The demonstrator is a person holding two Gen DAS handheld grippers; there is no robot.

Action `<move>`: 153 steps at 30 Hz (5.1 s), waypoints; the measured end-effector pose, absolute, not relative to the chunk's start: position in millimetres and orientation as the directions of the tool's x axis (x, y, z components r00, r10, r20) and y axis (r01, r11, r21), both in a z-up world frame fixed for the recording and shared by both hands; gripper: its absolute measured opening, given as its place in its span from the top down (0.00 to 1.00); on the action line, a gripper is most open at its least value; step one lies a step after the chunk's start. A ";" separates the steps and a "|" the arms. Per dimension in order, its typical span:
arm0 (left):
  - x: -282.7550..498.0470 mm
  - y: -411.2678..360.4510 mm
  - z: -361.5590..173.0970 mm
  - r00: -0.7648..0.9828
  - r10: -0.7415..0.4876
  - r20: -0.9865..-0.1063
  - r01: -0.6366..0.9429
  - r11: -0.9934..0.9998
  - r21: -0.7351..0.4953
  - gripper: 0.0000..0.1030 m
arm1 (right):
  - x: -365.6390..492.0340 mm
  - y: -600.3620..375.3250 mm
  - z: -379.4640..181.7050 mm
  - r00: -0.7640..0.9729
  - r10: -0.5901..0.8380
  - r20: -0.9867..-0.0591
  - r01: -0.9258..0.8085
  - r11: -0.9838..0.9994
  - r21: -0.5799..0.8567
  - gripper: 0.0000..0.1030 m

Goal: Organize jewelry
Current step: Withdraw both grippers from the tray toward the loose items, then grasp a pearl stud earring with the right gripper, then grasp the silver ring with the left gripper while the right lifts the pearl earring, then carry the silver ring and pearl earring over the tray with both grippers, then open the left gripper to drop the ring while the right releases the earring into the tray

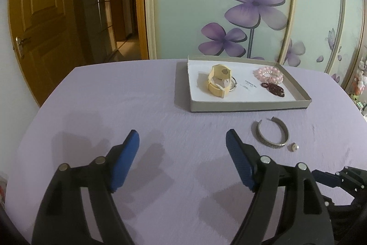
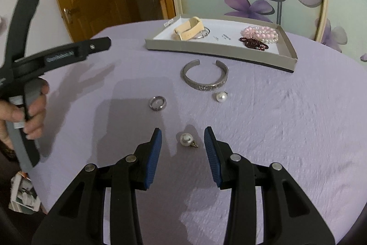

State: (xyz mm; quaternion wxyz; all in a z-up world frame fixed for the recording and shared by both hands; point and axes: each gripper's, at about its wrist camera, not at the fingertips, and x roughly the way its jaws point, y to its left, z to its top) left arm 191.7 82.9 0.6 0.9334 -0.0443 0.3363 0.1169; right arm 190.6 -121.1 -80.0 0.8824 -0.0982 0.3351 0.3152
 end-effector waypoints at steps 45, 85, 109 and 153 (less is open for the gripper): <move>196.1 48.9 -26.5 0.704 0.116 -0.701 -0.155 0.988 0.008 0.25 | 214.0 -176.2 -67.5 0.663 0.379 -0.646 -0.458 0.887 0.050 0.85; 217.7 -2.4 -39.1 0.655 0.093 -0.750 -0.103 0.994 0.033 0.79 | 214.0 -184.4 -45.2 0.681 0.439 -0.587 -0.484 0.870 0.090 0.85; 351.0 41.0 23.8 0.769 0.134 -0.625 -0.148 0.989 0.029 0.79 | 303.2 -140.5 4.3 0.731 0.469 -0.496 -0.499 0.863 0.080 0.85; 420.2 64.4 -7.6 0.733 0.157 -0.662 -0.199 0.980 0.012 0.78 | 396.0 -113.1 -22.6 0.716 0.426 -0.553 -0.448 0.888 0.104 0.76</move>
